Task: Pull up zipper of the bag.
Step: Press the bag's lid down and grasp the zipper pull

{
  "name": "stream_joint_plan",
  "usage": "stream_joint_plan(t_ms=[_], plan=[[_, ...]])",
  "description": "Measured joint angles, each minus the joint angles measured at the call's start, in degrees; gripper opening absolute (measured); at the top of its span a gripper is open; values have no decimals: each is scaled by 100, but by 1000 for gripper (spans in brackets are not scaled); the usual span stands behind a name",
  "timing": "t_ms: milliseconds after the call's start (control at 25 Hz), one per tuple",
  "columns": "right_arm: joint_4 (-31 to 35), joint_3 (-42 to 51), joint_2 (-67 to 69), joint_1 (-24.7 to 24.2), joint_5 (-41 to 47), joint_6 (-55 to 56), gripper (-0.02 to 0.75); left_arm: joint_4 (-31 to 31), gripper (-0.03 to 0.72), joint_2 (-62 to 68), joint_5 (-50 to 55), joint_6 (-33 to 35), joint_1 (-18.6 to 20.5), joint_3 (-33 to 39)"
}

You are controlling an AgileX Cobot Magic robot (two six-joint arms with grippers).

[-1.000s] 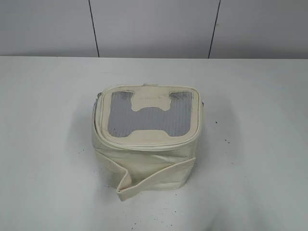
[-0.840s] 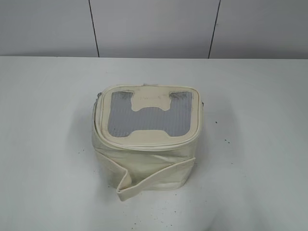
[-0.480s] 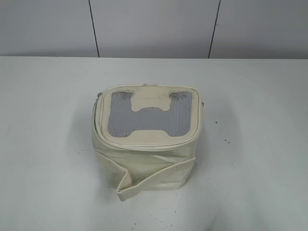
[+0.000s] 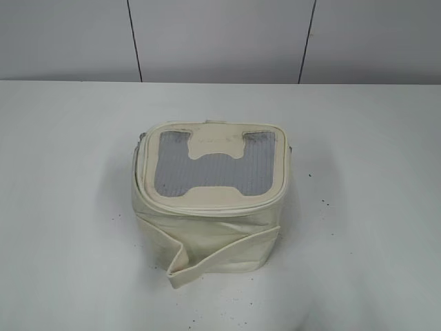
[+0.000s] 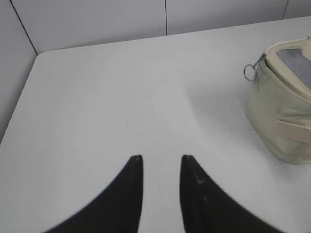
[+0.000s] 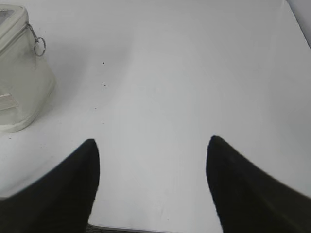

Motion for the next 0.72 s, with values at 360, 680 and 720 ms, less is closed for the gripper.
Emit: stream_joint_plan(t_ms=[360, 680, 720], plan=[[4, 0, 0, 0, 0, 0, 510, 43, 209, 0, 0, 0, 0, 0], [11, -41, 210, 0, -76, 0, 501, 20, 209, 0, 0, 0, -54, 0], [17, -83, 343, 0, -152, 0, 501, 20, 209, 0, 0, 0, -62, 0]])
